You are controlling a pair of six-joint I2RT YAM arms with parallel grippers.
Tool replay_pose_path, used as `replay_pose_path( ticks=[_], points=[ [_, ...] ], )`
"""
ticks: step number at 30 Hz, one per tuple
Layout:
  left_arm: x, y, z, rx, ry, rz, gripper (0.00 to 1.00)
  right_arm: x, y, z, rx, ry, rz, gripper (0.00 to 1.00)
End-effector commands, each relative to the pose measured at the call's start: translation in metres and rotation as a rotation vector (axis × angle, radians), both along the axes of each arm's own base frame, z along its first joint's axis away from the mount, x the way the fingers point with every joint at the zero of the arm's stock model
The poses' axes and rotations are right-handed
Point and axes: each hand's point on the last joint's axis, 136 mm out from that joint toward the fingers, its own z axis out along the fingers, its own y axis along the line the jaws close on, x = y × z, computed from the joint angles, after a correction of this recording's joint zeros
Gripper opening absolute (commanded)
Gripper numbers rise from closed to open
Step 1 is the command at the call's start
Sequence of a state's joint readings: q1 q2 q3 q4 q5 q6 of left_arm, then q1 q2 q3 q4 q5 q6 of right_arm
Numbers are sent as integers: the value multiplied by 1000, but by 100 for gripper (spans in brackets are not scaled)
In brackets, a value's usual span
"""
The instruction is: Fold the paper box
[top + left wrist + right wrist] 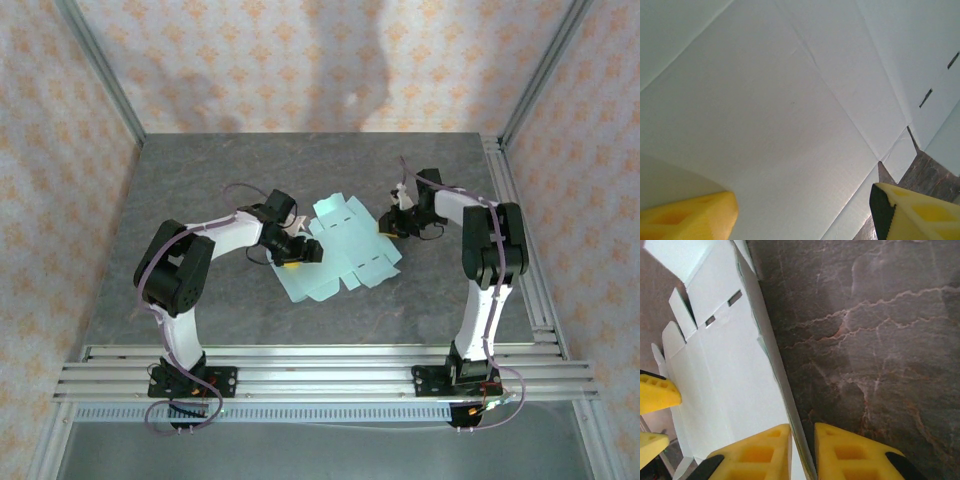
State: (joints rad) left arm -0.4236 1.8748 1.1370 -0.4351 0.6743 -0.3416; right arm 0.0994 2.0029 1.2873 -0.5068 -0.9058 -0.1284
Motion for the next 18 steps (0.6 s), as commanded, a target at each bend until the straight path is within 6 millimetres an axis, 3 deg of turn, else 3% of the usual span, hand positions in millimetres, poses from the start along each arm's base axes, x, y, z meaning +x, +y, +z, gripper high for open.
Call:
replay_pose_path(
  ticks=[1,6,12,18],
  points=[
    [-51,28,-49,143,214,-7,74,0,5,19,12,-67,14,20],
    [-51,28,-48,142,214,-7,75,-3,6,20,14,-76,28,18],
    [-49,27,-44,140,212,-5,74,-3,-12,6,-158,-85,30,10],
    [-43,21,-32,113,188,-3,75,1,-21,12,-327,-195,14,8]
  ],
)
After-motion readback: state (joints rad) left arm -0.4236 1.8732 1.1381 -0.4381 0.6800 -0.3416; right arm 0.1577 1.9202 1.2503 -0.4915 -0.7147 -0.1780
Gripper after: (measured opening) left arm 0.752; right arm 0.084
